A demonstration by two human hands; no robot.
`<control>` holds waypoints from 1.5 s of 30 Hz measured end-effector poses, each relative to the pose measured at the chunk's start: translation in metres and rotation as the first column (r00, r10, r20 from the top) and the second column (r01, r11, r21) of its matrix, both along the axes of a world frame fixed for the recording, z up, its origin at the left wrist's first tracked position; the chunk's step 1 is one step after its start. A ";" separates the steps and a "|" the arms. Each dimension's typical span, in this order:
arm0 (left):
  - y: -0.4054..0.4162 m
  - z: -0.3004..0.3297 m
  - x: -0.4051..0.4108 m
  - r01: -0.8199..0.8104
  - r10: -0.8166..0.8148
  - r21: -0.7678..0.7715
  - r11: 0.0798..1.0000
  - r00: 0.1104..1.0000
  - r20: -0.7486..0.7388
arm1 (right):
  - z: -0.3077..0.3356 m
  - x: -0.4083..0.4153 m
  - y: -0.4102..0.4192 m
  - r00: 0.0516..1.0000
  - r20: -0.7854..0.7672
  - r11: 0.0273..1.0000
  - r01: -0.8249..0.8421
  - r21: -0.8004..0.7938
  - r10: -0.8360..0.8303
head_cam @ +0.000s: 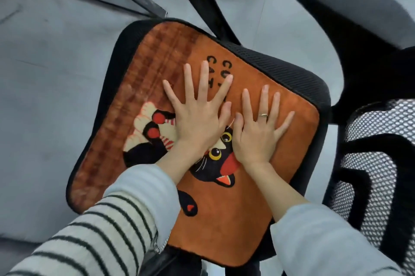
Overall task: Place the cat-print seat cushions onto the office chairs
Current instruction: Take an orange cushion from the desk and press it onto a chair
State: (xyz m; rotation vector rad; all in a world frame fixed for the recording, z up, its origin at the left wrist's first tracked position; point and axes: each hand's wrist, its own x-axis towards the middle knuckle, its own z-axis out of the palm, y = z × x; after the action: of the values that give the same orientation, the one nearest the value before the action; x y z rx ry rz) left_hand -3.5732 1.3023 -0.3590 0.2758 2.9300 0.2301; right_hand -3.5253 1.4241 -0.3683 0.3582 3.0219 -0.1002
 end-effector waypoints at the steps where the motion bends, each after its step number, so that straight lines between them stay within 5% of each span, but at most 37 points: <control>1: 0.001 -0.001 0.000 -0.007 0.007 0.001 1.000 1.000 -0.006 | -0.002 0.000 0.001 1.000 -0.026 1.000 -0.005 0.015 0.005; 7: -0.005 0.009 0.005 -0.007 0.008 -0.004 1.000 0.999 0.037 | 0.009 0.001 0.000 1.000 0.009 1.000 0.012 -0.020 -0.012; 12: -0.066 0.015 0.048 -0.081 0.086 -0.061 0.995 0.993 0.086 | 0.023 0.037 0.007 0.930 0.198 0.941 0.330 -0.078 -0.310; 16: -0.103 0.013 0.081 -0.168 0.177 -0.121 0.978 0.981 0.074 | 0.022 0.067 0.008 0.892 0.160 0.898 0.436 -0.061 -0.422; 25: -0.102 0.003 0.085 -0.190 0.199 -0.137 0.972 0.978 0.057 | 0.012 0.069 0.006 0.895 0.113 0.899 0.437 -0.031 -0.431; 31: -0.050 0.021 0.132 -0.414 0.420 -0.073 0.907 0.891 0.173 | 0.023 0.109 -0.047 0.920 0.207 0.928 0.359 -0.099 -0.333; 37: -0.039 0.003 0.155 -0.398 0.407 -0.092 0.913 0.903 0.133 | 0.002 0.124 -0.055 0.937 0.123 0.941 0.335 -0.049 -0.327; 45: -0.051 0.014 0.152 -0.305 0.319 -0.098 0.947 0.923 0.213 | 0.018 0.124 -0.052 0.936 0.201 0.947 0.310 -0.086 -0.288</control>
State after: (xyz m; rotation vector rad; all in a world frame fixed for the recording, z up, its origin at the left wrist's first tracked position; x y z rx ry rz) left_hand -3.4216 1.2517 -0.3446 -0.2181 2.7315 0.1981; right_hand -3.4015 1.3719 -0.3502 0.7690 2.7404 -0.2490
